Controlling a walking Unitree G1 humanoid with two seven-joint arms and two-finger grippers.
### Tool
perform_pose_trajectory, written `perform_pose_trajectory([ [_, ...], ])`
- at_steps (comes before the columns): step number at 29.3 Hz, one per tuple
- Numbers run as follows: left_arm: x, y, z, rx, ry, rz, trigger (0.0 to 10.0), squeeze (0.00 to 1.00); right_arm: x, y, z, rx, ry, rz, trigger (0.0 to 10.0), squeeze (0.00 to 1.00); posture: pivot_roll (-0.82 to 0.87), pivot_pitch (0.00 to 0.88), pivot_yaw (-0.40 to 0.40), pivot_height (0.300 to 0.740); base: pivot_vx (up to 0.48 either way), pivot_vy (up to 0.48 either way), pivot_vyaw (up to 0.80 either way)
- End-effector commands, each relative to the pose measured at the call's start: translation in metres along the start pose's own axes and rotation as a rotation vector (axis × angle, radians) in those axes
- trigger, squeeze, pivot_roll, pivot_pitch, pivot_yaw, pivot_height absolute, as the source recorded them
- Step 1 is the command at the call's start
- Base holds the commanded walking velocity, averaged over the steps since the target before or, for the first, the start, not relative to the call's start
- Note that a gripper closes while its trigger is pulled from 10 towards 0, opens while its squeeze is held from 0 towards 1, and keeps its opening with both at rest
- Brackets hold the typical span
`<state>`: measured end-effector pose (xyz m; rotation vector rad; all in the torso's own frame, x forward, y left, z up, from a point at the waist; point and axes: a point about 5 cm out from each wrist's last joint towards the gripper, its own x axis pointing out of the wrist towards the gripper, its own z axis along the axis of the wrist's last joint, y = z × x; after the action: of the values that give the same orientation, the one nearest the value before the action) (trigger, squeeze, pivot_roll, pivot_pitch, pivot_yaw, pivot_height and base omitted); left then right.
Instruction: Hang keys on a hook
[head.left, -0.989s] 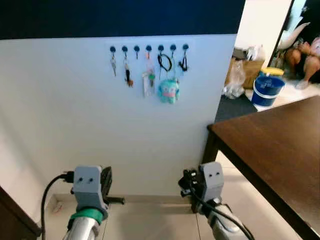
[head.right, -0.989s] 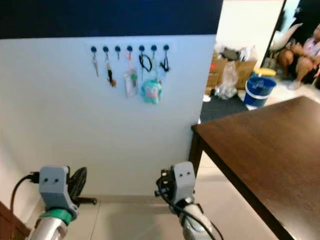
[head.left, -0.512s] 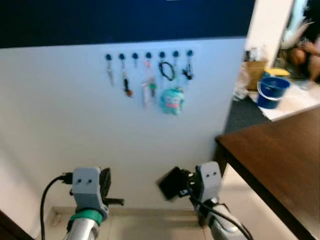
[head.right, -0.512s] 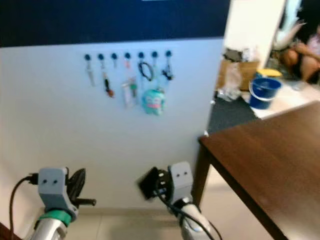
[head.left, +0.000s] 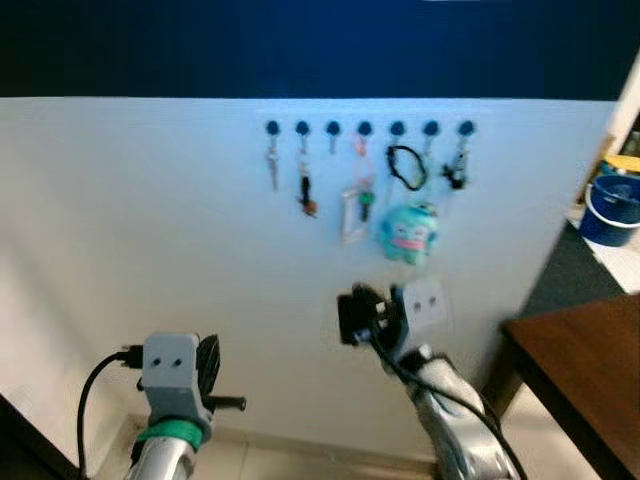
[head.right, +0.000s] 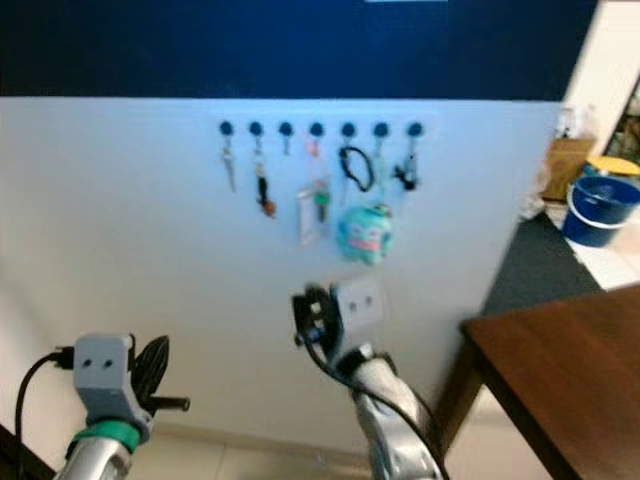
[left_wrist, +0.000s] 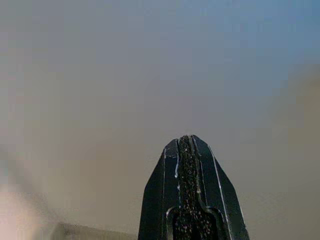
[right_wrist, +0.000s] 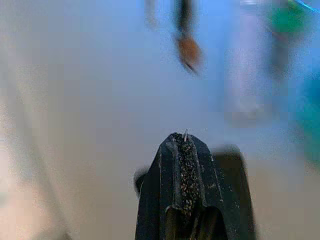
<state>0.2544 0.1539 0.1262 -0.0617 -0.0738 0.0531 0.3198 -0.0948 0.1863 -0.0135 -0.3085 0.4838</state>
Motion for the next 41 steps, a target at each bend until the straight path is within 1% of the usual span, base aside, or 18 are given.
perform_pose_trajectory([
  [1, -0.002, 0.002, -0.002, -0.002, 0.011, 0.007, 10.0, 0.0, -0.001, 0.0, 0.002, -0.014, -0.01, 0.004, 10.0, 0.0, -0.08, 0.0, 0.143, 0.74, 0.319, 0.0, 0.0],
  [2, -0.002, 0.002, -0.002, -0.002, 0.012, 0.007, 10.0, 0.0, 0.001, 0.0, 0.008, -0.025, -0.032, 0.004, 10.0, 0.0, -0.08, 0.006, 0.146, 0.74, 0.315, 0.0, 0.0],
  [5, -0.002, 0.002, -0.002, -0.009, 0.006, 0.002, 10.0, 0.0, 0.002, 0.0, 0.014, -0.025, -0.057, -0.003, 10.0, 0.0, -0.08, 0.006, 0.146, 0.74, 0.205, 0.0, 0.0],
  [17, -0.003, 0.0, -0.001, -0.006, 0.005, -0.012, 10.0, 0.0, -0.001, 0.005, 0.02, -0.019, -0.085, -0.025, 10.0, 0.0, -0.09, 0.017, 0.155, 0.74, 0.0, 0.0, 0.0],
  [22, -0.002, -0.001, -0.001, -0.002, 0.007, -0.016, 10.0, 0.0, -0.002, 0.007, 0.018, -0.016, -0.076, -0.025, 10.0, 0.0, -0.09, 0.019, 0.158, 0.74, 0.0, 0.0, 0.0],
  [29, -0.002, 0.001, -0.002, 0.006, 0.012, -0.011, 10.0, 0.0, -0.006, 0.01, 0.01, -0.006, -0.032, -0.015, 10.0, 0.0, -0.08, 0.026, 0.159, 0.74, 0.0, 0.0, 0.0],
  [31, -0.003, 0.001, -0.002, 0.003, 0.013, -0.009, 10.0, 0.0, -0.01, 0.013, -0.004, -0.028, 0.061, 0.019, 10.0, 0.0, -0.08, 0.026, 0.159, 0.74, 0.0, 0.0, 0.0],
  [34, -0.004, 0.0, -0.002, 0.001, 0.013, -0.01, 10.0, 0.0, -0.012, 0.014, -0.007, -0.026, 0.071, 0.021, 10.0, 0.0, -0.08, 0.03, 0.155, 0.74, 0.0, 0.0, 0.0],
  [35, -0.004, 0.0, -0.002, 0.001, 0.013, -0.01, 10.0, 0.0, -0.012, 0.014, -0.007, -0.026, 0.071, 0.021, 10.0, 0.0, -0.08, 0.03, 0.155, 0.74, 0.0, 0.0, 0.0],
  [37, -0.005, 0.0, -0.002, -0.001, 0.014, -0.01, 10.0, 0.0, -0.014, 0.016, -0.001, 0.006, 0.019, 0.035, 10.0, 0.0, -0.08, 0.033, 0.156, 0.74, 0.0, 0.0, 0.0],
  [39, -0.005, 0.0, -0.002, -0.001, 0.014, -0.01, 10.0, 0.0, -0.014, 0.016, -0.001, 0.006, 0.019, 0.035, 10.0, 0.0, -0.08, 0.033, 0.156, 0.74, 0.0, 0.0, 0.0],
  [40, -0.005, -0.001, -0.003, -0.002, 0.016, -0.012, 10.0, 0.0, -0.017, 0.017, 0.004, 0.009, -0.012, 0.042, 10.0, 0.0, -0.09, 0.037, 0.155, 0.74, 0.0, 0.0, 0.0],
  [41, -0.005, -0.001, -0.003, -0.002, 0.016, -0.012, 10.0, 0.0, -0.017, 0.017, 0.004, 0.009, -0.012, 0.042, 10.0, 0.0, -0.09, 0.037, 0.155, 0.74, 0.0, 0.0, 0.0],
])
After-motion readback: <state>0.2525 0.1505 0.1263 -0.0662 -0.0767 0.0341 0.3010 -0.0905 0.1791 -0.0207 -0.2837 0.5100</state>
